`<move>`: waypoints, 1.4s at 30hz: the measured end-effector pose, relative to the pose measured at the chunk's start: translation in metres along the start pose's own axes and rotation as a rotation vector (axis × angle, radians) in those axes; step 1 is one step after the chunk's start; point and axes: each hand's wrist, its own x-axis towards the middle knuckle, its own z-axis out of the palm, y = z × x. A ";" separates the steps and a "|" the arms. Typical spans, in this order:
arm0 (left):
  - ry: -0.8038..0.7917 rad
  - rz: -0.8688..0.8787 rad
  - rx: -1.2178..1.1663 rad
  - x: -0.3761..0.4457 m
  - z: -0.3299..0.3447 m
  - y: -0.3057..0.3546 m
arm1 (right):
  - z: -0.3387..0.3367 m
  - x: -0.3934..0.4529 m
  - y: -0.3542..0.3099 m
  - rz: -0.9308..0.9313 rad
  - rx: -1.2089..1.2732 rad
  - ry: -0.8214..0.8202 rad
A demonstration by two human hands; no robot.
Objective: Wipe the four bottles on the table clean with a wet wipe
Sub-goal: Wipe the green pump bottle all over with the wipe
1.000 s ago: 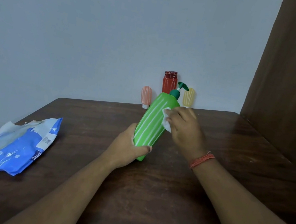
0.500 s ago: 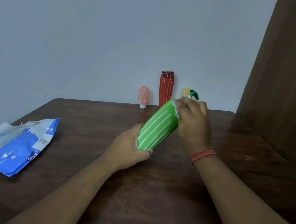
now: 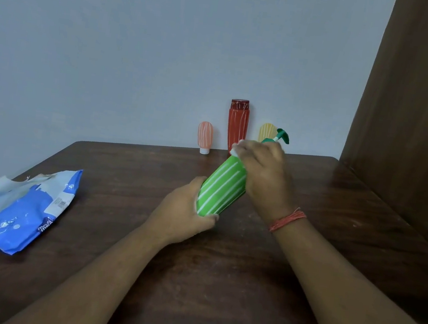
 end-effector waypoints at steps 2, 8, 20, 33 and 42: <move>-0.004 0.007 0.004 0.000 0.000 0.001 | -0.001 -0.001 0.005 0.097 -0.025 0.033; -0.005 0.003 -0.011 0.001 -0.001 -0.001 | -0.004 -0.003 -0.008 -0.112 -0.041 -0.083; -0.014 -0.015 -0.098 -0.004 -0.003 -0.004 | -0.002 0.000 0.001 0.029 -0.097 0.054; -0.017 -0.062 -0.171 -0.008 -0.005 -0.010 | -0.002 -0.009 -0.007 -0.156 -0.007 0.061; -0.025 -0.027 -0.109 -0.009 -0.006 -0.005 | -0.010 -0.001 -0.011 -0.106 -0.047 0.036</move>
